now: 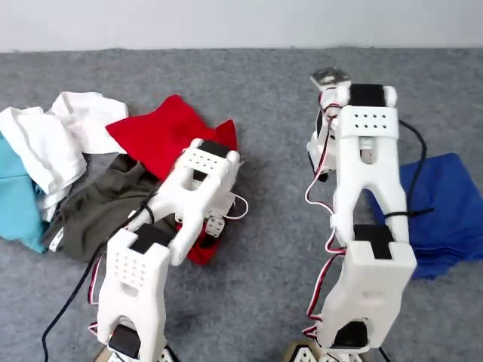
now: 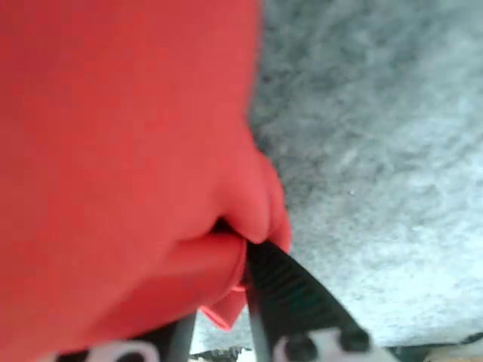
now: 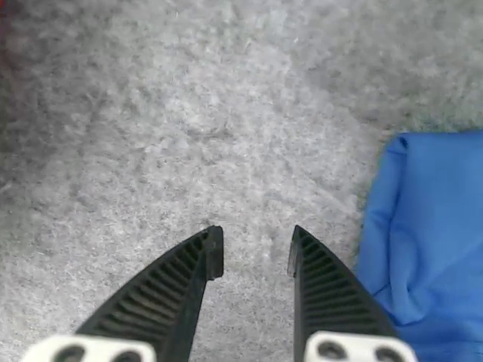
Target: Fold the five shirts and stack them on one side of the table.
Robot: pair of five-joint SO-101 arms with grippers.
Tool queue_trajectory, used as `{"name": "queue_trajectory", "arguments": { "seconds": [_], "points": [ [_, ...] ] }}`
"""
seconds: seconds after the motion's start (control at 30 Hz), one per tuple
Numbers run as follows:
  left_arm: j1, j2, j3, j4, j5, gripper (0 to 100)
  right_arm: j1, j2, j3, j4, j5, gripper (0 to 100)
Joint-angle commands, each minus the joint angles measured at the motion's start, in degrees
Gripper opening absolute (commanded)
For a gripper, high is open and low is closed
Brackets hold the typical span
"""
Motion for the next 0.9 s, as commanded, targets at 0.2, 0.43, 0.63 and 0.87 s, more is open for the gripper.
{"name": "queue_trajectory", "arguments": {
  "seconds": [0.2, 0.43, 0.63, 0.87],
  "points": [
    [-3.34, 6.15, 1.1, 2.2, 2.73, 1, -0.66, 4.88, 0.09, 1.8, 0.09, 15.5],
    [-5.98, 6.15, 1.01, 2.29, 12.75, 1, -1.27, 11.03, 0.09, 2.07, 0.0, 15.5],
    [-6.15, 6.24, 1.36, 2.29, 12.92, 1, -1.19, 11.74, 0.09, 2.15, 0.0, 15.5],
    [-6.15, 6.33, 1.36, 2.29, 12.92, 1, -1.19, 11.74, 0.09, 2.15, 0.0, 15.5]
  ]
}}
